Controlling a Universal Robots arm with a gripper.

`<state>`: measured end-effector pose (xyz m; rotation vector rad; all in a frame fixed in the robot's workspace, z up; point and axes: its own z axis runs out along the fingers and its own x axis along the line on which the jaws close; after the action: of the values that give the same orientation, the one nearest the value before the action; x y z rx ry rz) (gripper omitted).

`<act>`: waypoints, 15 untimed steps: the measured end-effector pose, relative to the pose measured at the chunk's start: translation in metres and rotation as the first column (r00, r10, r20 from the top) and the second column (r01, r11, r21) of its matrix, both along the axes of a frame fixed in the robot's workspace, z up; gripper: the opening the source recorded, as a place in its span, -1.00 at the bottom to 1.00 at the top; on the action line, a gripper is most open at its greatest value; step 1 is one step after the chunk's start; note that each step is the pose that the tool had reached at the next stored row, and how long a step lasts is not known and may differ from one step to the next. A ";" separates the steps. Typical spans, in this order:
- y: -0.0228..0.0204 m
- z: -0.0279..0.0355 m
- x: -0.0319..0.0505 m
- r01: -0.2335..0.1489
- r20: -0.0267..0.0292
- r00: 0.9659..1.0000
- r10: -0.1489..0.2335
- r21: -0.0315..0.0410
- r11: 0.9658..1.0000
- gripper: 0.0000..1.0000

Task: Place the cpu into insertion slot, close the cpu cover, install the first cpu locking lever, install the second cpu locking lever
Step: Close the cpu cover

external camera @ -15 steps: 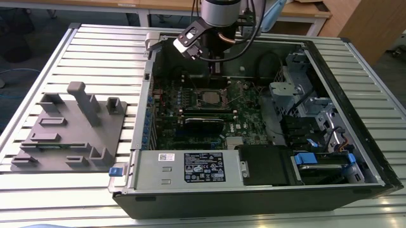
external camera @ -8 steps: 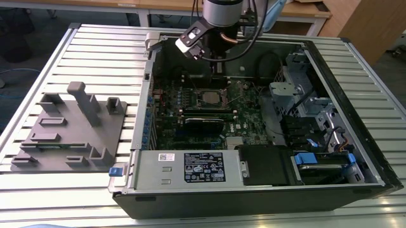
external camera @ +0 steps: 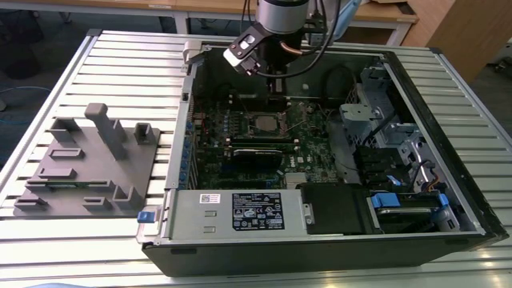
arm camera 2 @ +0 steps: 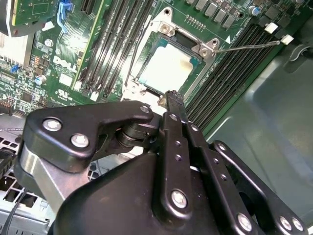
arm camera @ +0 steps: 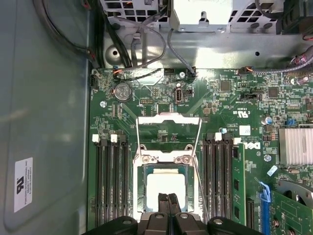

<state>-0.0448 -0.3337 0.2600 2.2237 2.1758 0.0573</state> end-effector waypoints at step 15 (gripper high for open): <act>0.0003 0.0000 0.0044 0.000 0.000 1.000 0.000 0.000 1.000 -0.80</act>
<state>-0.0404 -0.3334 0.2601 2.2237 2.1759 0.0572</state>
